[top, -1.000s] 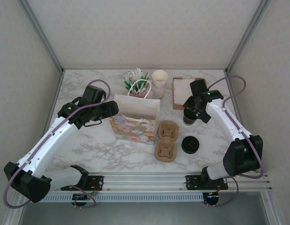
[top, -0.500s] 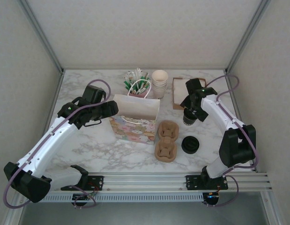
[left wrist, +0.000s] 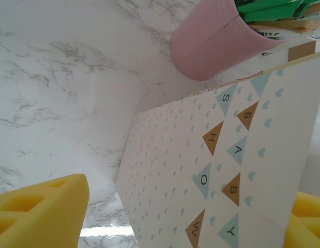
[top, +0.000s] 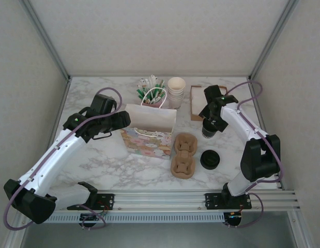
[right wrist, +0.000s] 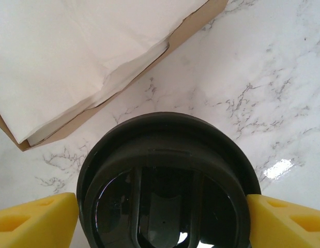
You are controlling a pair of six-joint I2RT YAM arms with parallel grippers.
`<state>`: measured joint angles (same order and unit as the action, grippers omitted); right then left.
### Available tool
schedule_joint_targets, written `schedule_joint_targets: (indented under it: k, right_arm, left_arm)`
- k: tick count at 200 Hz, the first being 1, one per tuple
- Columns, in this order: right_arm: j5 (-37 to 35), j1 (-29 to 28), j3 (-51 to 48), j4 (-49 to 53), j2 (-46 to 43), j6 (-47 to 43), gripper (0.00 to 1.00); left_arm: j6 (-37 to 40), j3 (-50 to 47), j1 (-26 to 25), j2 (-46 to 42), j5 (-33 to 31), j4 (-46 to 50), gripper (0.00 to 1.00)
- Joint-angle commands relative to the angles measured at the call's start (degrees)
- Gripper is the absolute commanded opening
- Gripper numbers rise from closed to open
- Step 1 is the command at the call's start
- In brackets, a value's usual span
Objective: Pack the takeout coffee
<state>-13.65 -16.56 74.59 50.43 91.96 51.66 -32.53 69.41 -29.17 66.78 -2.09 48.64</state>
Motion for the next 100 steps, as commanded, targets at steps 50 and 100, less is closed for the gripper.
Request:
schedule_joint_targets:
  k: [50,100]
  right_arm:
    - [-0.99,-0.33,-0.88,-0.16,0.93,-0.55,0.8]
    - [-0.92,-0.41,-0.85,0.23,1.24,-2.52,0.8]
  left_arm:
    - [1.11,0.73,-0.36,-1.18,-1.29,0.11,0.74]
    - [2.19,1.32,-0.36,-1.77,-2.81,0.83,0.74]
